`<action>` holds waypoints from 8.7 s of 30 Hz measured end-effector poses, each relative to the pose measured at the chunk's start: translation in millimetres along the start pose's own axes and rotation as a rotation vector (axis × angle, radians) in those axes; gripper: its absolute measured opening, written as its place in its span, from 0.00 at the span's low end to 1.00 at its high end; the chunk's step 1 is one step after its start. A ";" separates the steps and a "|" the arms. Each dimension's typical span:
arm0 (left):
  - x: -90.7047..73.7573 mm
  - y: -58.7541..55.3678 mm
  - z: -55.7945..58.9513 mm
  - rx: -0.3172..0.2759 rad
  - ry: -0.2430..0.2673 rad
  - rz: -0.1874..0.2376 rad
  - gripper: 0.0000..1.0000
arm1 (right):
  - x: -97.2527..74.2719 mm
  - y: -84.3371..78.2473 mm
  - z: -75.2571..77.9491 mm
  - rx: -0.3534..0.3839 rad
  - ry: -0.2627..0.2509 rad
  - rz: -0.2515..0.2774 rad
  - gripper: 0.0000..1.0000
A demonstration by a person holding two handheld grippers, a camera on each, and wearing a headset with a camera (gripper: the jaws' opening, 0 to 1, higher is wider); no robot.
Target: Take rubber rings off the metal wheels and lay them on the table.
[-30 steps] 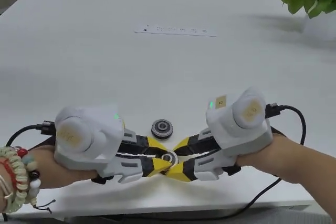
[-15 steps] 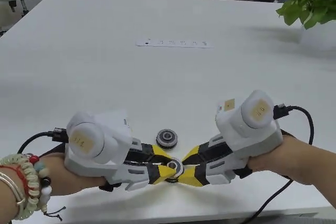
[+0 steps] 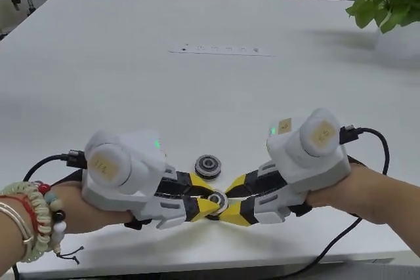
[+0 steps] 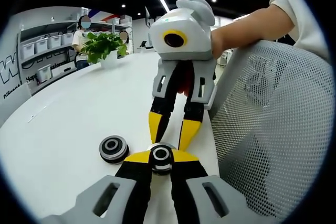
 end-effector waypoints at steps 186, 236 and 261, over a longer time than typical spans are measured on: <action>0.9 0.0 -3.4 -0.014 0.003 0.006 0.08 | -7.0 7.0 13.4 0.243 -0.079 -0.092 0.00; 1.1 0.3 -4.2 -0.024 0.006 0.009 0.08 | -3.7 17.0 4.2 0.175 -0.052 -0.090 0.00; 0.5 0.2 -3.7 -0.037 0.010 0.011 0.08 | -5.3 22.2 5.4 0.220 -0.053 -0.050 0.00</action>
Point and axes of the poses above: the centre of the closed fingertips' face, and the gripper's own axes: x roughly forward along the fingers, z roughly to its right, y roughly out of its top, the point moved 1 cm from there along -x, roughly backward along the fingers, and after that the axes turned 11 degrees about -x, right-handed, at the moved point
